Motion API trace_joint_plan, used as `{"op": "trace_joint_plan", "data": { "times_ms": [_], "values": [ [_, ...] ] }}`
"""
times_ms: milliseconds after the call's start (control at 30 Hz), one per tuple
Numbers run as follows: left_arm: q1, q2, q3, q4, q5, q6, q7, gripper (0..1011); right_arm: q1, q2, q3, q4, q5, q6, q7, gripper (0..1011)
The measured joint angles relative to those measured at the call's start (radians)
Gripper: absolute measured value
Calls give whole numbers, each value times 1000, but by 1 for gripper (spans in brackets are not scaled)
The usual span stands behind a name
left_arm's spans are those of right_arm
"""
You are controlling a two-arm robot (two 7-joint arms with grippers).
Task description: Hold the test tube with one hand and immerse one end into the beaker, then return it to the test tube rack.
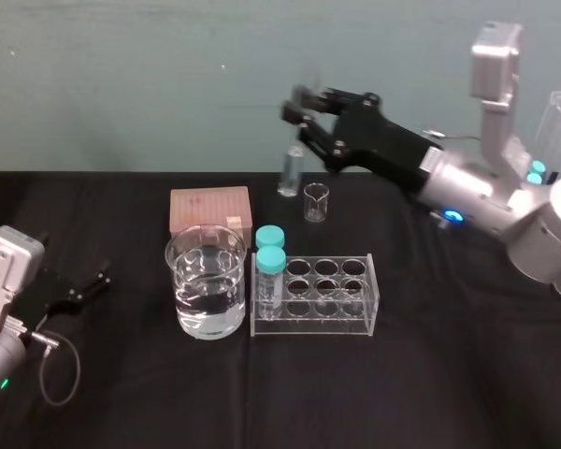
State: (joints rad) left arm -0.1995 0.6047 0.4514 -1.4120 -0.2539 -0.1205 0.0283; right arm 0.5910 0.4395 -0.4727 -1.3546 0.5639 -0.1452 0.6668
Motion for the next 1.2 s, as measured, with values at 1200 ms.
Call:
{"op": "trace_joint_plan", "data": {
  "times_ms": [1200],
  "values": [
    [0, 0, 0, 0, 0, 0, 0, 1000, -218, 60, 113, -54, -32, 134, -145, 242]
  ]
}}
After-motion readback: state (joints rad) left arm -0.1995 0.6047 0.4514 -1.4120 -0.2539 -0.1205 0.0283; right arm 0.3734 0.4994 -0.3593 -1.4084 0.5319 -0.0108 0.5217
